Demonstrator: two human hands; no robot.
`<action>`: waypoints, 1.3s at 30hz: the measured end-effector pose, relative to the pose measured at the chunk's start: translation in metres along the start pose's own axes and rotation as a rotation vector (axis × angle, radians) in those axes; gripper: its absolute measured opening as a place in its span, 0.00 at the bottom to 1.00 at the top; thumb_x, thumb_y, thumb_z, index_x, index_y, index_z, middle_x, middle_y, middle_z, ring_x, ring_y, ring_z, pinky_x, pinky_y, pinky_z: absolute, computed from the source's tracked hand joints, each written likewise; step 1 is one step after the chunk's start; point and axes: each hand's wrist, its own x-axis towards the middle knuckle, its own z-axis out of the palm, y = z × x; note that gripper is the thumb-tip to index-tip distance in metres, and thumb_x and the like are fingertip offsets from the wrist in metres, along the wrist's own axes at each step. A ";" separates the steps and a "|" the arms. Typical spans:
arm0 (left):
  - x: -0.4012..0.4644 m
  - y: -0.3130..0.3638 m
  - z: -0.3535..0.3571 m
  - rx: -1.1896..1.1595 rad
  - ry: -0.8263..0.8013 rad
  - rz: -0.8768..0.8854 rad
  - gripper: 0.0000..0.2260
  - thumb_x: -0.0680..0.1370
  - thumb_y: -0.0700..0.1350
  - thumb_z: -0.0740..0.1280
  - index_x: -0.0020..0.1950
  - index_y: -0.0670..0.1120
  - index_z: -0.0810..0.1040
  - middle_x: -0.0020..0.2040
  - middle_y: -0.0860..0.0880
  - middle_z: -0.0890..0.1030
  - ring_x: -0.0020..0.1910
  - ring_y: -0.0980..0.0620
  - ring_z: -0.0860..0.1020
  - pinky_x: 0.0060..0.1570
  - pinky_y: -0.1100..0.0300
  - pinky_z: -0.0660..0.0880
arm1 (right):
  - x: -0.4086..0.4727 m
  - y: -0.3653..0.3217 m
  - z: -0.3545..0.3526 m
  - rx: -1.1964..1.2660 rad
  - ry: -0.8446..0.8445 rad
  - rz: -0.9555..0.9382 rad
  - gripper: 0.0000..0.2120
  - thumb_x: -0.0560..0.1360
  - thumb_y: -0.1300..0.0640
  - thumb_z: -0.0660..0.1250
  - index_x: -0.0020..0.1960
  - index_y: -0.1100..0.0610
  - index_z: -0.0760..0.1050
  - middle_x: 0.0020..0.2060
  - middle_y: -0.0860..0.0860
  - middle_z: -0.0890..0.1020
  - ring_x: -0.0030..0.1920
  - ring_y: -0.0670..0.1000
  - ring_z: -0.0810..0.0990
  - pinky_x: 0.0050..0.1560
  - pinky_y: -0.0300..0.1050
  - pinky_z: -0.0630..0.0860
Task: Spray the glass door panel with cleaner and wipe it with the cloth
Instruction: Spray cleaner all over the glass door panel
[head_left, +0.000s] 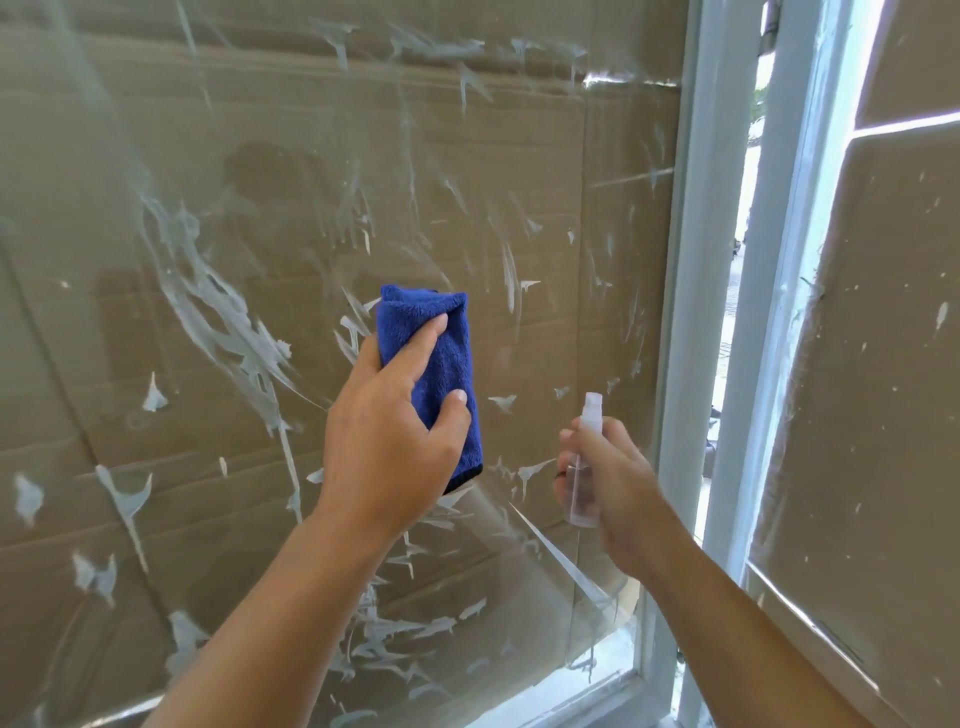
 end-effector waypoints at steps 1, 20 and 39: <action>-0.003 -0.002 -0.002 -0.011 0.008 -0.009 0.26 0.76 0.46 0.70 0.74 0.55 0.70 0.66 0.58 0.71 0.56 0.65 0.69 0.54 0.71 0.65 | -0.002 0.004 0.001 -0.084 0.005 -0.042 0.01 0.81 0.57 0.66 0.52 0.53 0.74 0.35 0.50 0.76 0.34 0.49 0.75 0.39 0.44 0.74; -0.033 -0.026 -0.030 -0.060 0.049 -0.063 0.26 0.75 0.48 0.70 0.73 0.59 0.71 0.60 0.68 0.70 0.57 0.72 0.70 0.50 0.73 0.67 | -0.021 0.008 0.012 0.128 -0.002 -0.052 0.28 0.71 0.31 0.65 0.37 0.57 0.79 0.32 0.55 0.77 0.32 0.53 0.77 0.40 0.49 0.75; -0.033 -0.042 -0.049 -0.062 0.073 -0.047 0.26 0.75 0.46 0.71 0.72 0.59 0.71 0.58 0.73 0.68 0.56 0.73 0.70 0.49 0.72 0.67 | -0.034 -0.004 0.031 -0.297 0.081 -0.599 0.33 0.77 0.42 0.61 0.77 0.28 0.51 0.31 0.48 0.82 0.27 0.57 0.81 0.27 0.44 0.79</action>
